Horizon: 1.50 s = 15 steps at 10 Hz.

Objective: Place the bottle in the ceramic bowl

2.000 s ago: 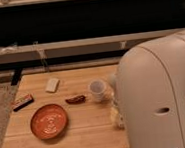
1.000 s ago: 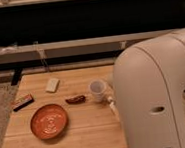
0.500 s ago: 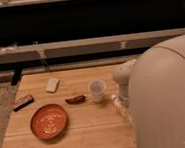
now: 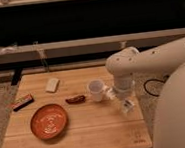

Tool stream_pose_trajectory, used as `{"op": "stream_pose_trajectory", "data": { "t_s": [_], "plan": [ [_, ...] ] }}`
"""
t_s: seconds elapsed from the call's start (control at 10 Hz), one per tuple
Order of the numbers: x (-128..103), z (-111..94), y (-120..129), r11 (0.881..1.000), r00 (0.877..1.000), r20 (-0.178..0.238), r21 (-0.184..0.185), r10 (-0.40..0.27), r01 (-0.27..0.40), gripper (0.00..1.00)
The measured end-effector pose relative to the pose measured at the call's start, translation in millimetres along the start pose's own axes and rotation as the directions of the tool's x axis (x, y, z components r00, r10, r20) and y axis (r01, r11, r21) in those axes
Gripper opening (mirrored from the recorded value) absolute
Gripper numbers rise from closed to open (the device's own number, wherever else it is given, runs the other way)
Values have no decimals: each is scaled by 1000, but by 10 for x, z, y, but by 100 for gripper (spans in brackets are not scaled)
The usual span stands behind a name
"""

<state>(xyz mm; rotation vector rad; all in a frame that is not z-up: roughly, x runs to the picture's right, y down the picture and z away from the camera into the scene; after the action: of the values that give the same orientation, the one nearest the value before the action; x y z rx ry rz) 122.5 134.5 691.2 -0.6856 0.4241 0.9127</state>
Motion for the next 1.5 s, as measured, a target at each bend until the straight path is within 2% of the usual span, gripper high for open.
{"op": "stream_pose_trajectory", "data": {
  "t_s": [0.3, 0.5, 0.8, 1.0, 1.2, 1.4, 1.5],
  "plan": [
    [-305, -444, 363, 994, 991, 80, 15, -106, 105, 0],
    [-436, -590, 512, 985, 979, 111, 28, -172, 169, 0],
    [-695, -656, 736, 966, 953, 154, 29, -260, 259, 0],
    [-963, -652, 926, 944, 927, 183, 29, -328, 328, 0],
    [-1304, -614, 1147, 910, 885, 223, 26, -408, 413, 0],
    [-1535, -540, 1271, 881, 852, 249, 18, -461, 472, 0],
    [-1683, -503, 1393, 857, 825, 266, 12, -499, 514, 0]
  ]
}}
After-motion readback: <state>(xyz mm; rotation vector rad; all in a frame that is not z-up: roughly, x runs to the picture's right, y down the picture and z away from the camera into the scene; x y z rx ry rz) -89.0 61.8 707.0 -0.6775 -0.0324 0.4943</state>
